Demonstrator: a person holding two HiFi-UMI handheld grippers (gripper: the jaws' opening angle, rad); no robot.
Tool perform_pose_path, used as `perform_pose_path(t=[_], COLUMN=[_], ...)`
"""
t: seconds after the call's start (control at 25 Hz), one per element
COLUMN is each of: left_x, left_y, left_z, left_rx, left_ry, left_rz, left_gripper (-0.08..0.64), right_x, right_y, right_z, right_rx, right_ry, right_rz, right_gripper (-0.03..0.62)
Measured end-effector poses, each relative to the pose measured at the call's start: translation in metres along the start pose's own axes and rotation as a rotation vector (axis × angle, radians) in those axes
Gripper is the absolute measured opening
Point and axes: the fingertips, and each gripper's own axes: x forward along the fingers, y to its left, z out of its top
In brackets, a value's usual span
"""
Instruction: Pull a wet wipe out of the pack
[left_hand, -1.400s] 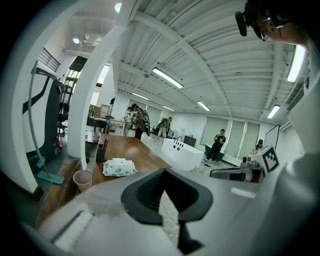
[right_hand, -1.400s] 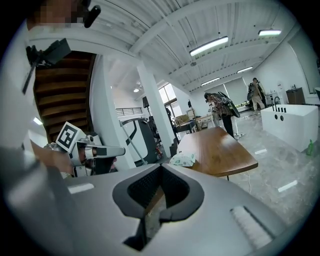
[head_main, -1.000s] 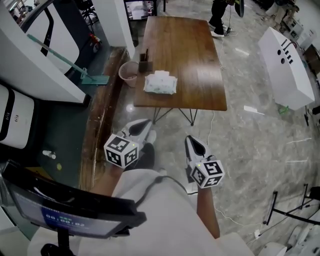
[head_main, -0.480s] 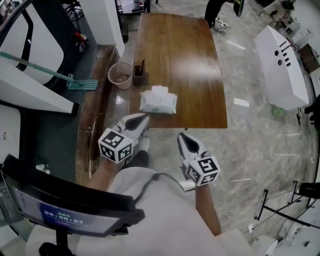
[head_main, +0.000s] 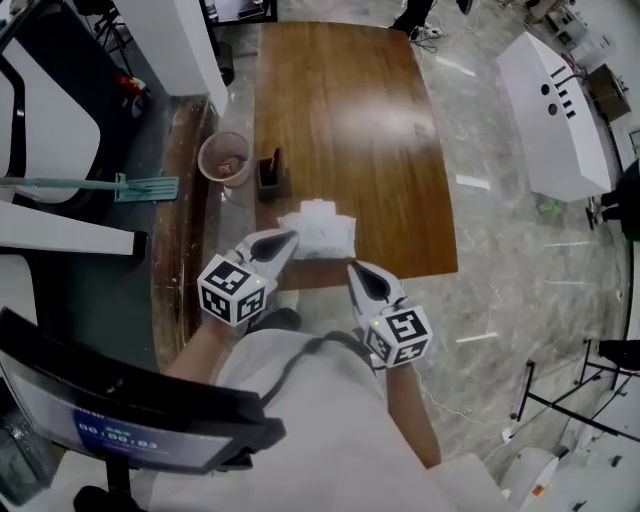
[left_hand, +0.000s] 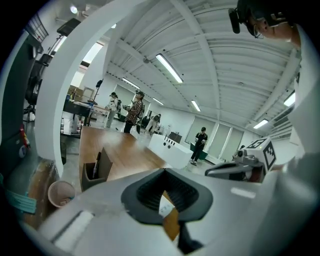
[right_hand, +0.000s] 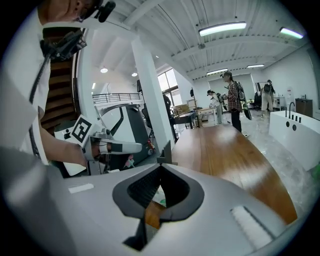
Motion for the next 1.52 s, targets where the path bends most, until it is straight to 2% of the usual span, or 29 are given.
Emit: perform_pose_path(t=[0.12, 0.28, 0.4, 0.52, 0.64, 0.8, 1.0, 1.16, 1.28, 1.36, 1.44, 1.52], left_x=[0.012, 0.022, 0.028, 0.035, 0.043, 0.055, 0.067, 0.075, 0.078, 0.082, 0.086, 0.089], left_y=[0.011, 0.019, 0.025, 0.028, 0.024, 0.024, 0.027, 0.04, 0.046, 0.05, 0.054, 0.055], left_z=[0.01, 0.015, 0.017, 0.013, -0.003, -0.031, -0.075, -0.102, -0.115, -0.116, -0.115, -0.117], left_rx=[0.008, 0.033, -0.007, -0.027, 0.01, 0.069, 0.028, 0.045, 0.043, 0.047, 0.057, 0.05], left_ry=[0.004, 0.024, 0.022, 0.026, 0.079, 0.145, 0.219, 0.267, 0.3, 0.293, 0.285, 0.288], left_rz=[-0.036, -0.037, -0.028, -0.002, 0.042, 0.136, 0.209, 0.288, 0.352, 0.374, 0.382, 0.379], left_gripper=[0.002, 0.003, 0.003, 0.003, 0.003, 0.008, 0.142, 0.222, 0.222, 0.214, 0.138, 0.115], right_x=[0.019, 0.033, 0.043, 0.055, 0.062, 0.07, 0.079, 0.089, 0.093, 0.099, 0.103, 0.104], right_y=[-0.01, -0.018, -0.023, -0.029, -0.032, -0.036, -0.044, -0.046, -0.048, -0.053, -0.061, -0.066], right_z=[0.003, 0.008, 0.014, 0.017, 0.015, 0.005, -0.022, -0.034, -0.04, -0.045, -0.049, -0.051], right_rx=[-0.001, 0.01, 0.012, 0.005, -0.016, -0.128, -0.195, -0.182, -0.177, -0.184, -0.175, -0.163], right_ry=[0.026, 0.039, 0.042, 0.049, 0.068, 0.124, 0.185, 0.209, 0.227, 0.237, 0.244, 0.248], right_rz=[-0.012, 0.005, 0.041, 0.085, 0.135, 0.189, 0.227, 0.244, 0.236, 0.217, 0.199, 0.19], right_gripper=[0.006, 0.006, 0.007, 0.006, 0.007, 0.007, 0.007, 0.008, 0.008, 0.008, 0.007, 0.007])
